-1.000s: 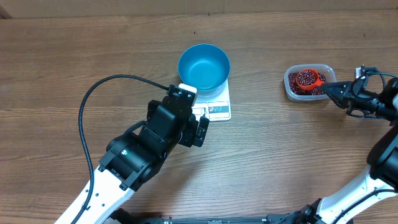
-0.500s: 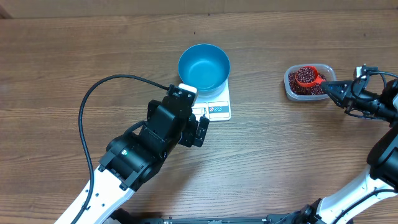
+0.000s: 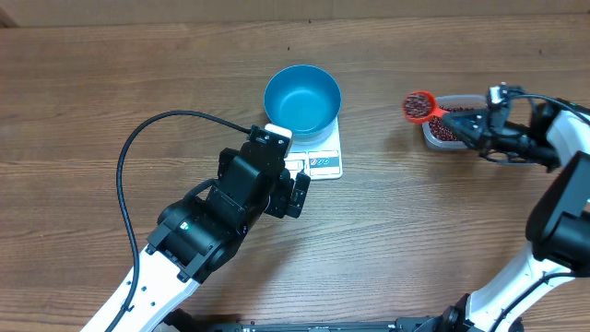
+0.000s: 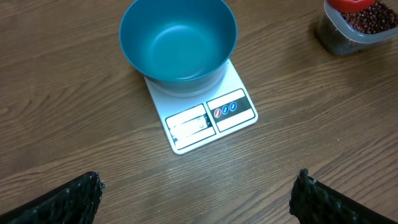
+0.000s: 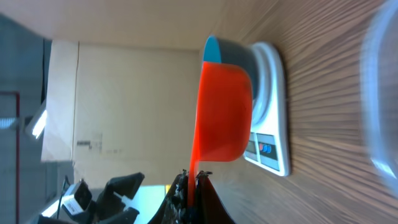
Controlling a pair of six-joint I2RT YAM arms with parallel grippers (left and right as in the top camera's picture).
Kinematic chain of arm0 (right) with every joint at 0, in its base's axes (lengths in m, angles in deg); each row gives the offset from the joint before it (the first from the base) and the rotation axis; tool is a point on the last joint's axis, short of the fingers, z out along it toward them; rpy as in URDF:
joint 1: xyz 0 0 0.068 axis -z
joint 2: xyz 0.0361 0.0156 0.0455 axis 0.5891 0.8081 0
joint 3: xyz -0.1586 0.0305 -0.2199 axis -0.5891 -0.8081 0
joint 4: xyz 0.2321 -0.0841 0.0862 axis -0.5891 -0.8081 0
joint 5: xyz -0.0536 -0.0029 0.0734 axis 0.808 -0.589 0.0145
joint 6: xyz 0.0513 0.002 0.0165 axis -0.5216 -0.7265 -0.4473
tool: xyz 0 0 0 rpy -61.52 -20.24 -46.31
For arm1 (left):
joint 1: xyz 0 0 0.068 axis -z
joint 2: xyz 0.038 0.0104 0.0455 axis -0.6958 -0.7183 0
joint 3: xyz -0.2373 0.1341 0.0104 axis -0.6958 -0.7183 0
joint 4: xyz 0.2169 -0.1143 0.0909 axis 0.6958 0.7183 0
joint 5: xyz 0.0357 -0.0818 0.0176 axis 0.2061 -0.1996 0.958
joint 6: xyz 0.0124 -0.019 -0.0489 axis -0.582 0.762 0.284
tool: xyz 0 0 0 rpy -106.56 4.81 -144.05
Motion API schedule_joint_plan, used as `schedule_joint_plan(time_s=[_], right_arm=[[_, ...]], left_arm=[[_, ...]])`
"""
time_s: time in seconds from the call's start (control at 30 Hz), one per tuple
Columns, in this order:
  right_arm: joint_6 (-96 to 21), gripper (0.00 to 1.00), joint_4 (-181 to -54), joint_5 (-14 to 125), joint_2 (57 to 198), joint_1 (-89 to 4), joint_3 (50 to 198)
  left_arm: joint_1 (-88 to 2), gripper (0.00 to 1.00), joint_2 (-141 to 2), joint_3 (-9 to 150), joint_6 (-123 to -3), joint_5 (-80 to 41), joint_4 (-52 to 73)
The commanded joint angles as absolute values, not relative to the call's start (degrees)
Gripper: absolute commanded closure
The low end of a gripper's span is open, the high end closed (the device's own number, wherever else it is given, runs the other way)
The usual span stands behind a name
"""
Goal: Scoop item into bowl and weigh 150g on scale
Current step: 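Lift the filled red scoop out of the bean tub, then carry the filled scoop left over the teal bowl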
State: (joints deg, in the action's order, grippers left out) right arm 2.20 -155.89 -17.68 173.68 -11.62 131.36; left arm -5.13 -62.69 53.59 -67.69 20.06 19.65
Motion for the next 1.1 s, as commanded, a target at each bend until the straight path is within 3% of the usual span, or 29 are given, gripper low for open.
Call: schedule_joint_plan(time_s=[0.0,0.63,1.07], right_arm=[[2.7,0.96,-155.6,-22.0,174.2,-15.1,131.2],[2.2,0.96,-151.9,-26.5,174.2,-28.9,131.2],[2.2,0.96,-149.1,-26.5,174.2,-30.0,131.3]], left_arm=[[-5.5,0.0,-63.0,53.5,-66.9,20.8,19.4],[-5.5,0.01,-63.0,53.5,-66.9,20.8,19.4],[-5.5,0.0,-63.0,53.5,-66.9,20.8,19.4]])
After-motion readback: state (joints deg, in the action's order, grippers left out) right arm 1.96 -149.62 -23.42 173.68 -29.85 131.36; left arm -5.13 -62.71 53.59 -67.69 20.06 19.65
